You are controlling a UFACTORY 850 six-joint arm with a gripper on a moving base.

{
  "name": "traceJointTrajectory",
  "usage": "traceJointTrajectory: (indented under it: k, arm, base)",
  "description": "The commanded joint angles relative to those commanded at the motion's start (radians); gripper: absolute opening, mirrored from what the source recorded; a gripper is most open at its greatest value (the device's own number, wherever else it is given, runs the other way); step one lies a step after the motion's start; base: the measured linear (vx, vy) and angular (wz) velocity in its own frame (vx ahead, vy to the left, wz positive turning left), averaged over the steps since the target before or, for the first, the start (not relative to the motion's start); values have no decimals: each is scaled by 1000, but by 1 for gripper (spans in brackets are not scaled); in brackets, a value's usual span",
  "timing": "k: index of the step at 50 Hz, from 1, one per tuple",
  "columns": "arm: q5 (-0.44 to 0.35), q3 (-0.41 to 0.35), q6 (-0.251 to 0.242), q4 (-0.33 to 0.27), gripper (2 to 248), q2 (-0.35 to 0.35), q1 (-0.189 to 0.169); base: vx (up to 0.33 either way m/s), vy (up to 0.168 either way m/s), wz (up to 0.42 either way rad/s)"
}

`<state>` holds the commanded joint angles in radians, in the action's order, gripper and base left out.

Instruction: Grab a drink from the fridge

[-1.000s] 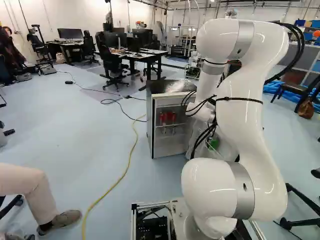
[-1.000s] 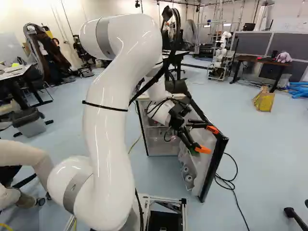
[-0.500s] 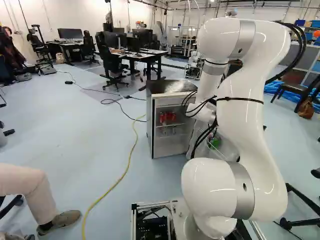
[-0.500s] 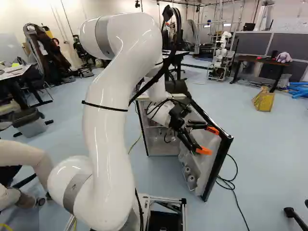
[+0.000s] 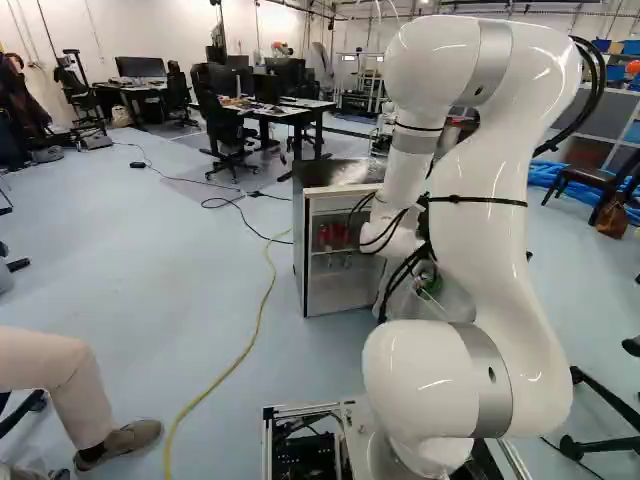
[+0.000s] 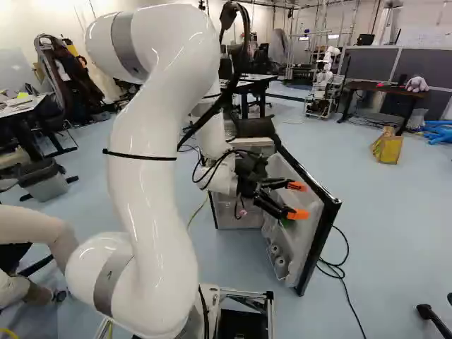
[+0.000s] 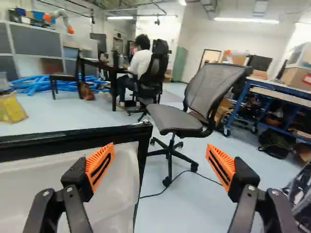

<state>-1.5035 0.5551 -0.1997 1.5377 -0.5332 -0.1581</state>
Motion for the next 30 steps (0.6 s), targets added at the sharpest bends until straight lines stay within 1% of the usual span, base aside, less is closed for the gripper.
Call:
traceJointTrajectory:
  k: [17, 30]
  arm:
    - [0, -126, 0, -179, 247, 59, 83]
    - [0, -181, 0, -316, 247, 87, 135]
  base:
    - [0, 0, 0]
    - [0, 0, 0]
